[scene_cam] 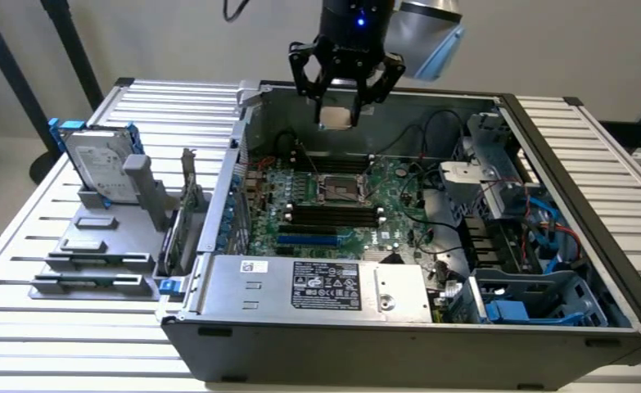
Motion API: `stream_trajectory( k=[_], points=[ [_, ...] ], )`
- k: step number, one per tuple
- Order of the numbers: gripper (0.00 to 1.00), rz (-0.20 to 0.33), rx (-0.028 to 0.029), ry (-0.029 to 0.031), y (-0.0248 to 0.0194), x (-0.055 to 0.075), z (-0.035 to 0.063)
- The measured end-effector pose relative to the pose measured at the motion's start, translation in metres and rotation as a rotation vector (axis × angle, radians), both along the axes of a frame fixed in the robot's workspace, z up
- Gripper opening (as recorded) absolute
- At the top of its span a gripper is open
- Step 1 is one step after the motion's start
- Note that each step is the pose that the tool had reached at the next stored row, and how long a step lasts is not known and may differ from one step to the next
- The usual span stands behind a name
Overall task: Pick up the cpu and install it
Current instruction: 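Pick up the cpu and move it towards the insertion slot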
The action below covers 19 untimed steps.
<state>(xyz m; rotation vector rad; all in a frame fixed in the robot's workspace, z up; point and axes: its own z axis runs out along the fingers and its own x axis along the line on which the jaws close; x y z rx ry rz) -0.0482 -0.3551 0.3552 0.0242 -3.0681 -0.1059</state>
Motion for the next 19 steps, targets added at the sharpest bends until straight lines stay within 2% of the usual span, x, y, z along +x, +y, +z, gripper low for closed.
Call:
stream_trajectory(
  k=[4, 9, 16, 19],
  points=[
    [0.55, 0.0, -0.0001, 0.0001, 0.0103, 0.009, -0.0072],
    [0.55, -0.001, 0.0, 0.0001, 0.0204, 0.016, -0.0163],
    [0.55, -0.008, -0.0002, 0.0001, 0.0218, 0.022, -0.0291],
    [0.55, -0.009, -0.0007, 0.0016, 0.0218, 0.022, -0.0301]
  ],
)
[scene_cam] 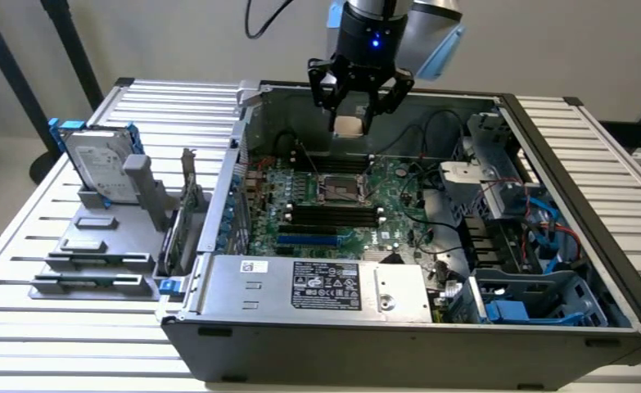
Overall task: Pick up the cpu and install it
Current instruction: 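Pick up the cpu and move it towards the insertion slot, then place the cpu into insertion slot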
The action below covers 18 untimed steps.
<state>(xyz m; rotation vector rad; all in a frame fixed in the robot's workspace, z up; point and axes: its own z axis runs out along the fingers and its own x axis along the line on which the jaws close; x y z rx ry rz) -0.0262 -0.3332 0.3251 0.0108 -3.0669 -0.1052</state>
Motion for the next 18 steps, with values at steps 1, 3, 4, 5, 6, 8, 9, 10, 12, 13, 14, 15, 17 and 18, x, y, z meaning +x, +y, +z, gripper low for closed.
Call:
stream_trajectory(
  k=[1, 3, 4, 5, 6, 8, 9, 10, 12, 13, 14, 15, 17, 18],
  points=[
    [0.55, 0.0, 0.0, 0.0, 0.0, 0.0, 0.0],
    [0.55, 0.0, 0.0002, 0.0, 0.0, 0.0, -0.0001],
    [0.55, 0.0, 0.0002, 0.0, 0.0, 0.0, -0.0001],
    [0.55, 0.0, 0.0002, 0.0, 0.0, 0.0, -0.0001],
    [0.55, 0.0, 0.0002, 0.0, 0.0, 0.0, -0.0001],
    [0.55, 0.0, 0.0002, 0.0, 0.0, 0.0, -0.0001],
    [0.55, 0.0, 0.0002, 0.0, 0.0, 0.0, -0.0001],
    [0.55, 0.0, 0.0002, 0.0, 0.0, 0.0, -0.0001],
    [0.55, 0.0, 0.0002, 0.0, 0.0, 0.0, -0.0001],
    [0.55, 0.0, 0.0002, 0.0, 0.0, 0.0, -0.0001],
    [0.55, 0.0, 0.0002, 0.0, 0.0, 0.0, -0.0001],
    [0.55, 0.0, 0.0002, 0.0, 0.0, 0.0, -0.0001],
    [0.55, -0.001, 0.0002, 0.0001, 0.0, 0.0, -0.0001],
    [0.55, -0.004, 0.0002, 0.0, 0.0, 0.0001, -0.0001]
  ],
)
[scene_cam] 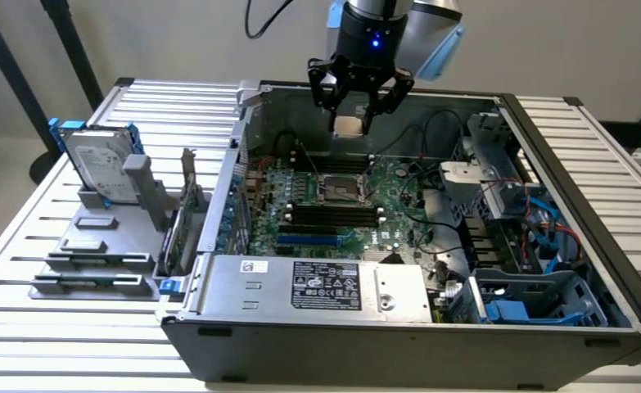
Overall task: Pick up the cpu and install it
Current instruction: 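Place the cpu into insertion slot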
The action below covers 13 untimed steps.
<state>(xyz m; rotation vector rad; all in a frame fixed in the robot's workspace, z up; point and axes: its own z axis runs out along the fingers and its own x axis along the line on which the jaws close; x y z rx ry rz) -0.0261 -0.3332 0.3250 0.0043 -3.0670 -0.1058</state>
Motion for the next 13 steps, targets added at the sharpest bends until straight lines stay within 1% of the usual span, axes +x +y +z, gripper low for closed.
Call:
stream_trajectory(
  k=[2, 13],
  points=[
    [0.55, -0.023, -0.0001, 0.0, 0.0, 0.0, -0.0001],
    [0.55, -0.195, -0.0001, 0.0, 0.0, 0.0, -0.0008]
  ],
)
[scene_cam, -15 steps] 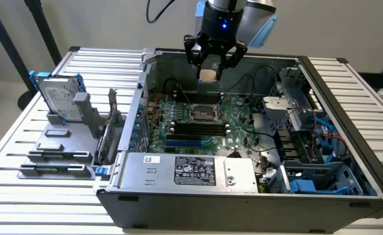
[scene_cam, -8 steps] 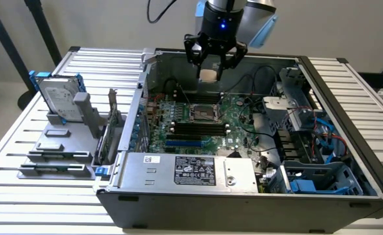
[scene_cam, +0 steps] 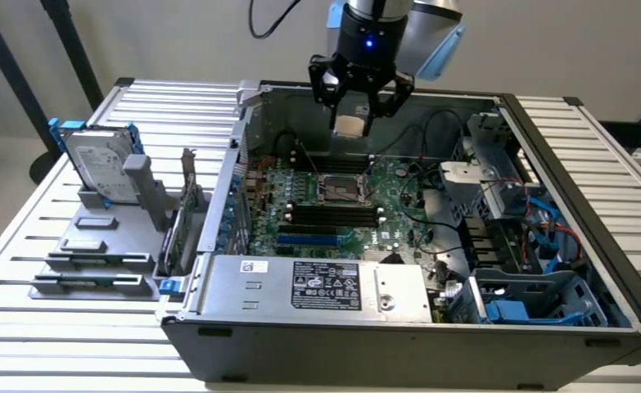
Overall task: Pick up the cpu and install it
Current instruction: 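Place the cpu into insertion slot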
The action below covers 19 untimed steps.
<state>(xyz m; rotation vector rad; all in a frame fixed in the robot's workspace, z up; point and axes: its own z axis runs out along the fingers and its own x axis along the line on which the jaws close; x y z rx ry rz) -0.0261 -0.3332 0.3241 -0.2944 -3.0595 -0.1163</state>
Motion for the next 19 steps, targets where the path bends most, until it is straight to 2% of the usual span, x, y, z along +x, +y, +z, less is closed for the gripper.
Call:
stream_trajectory(
  k=[19],
  points=[
    [0.55, -0.296, -0.002, 0.0017, 0.0, 0.0, -0.0025]
  ],
)
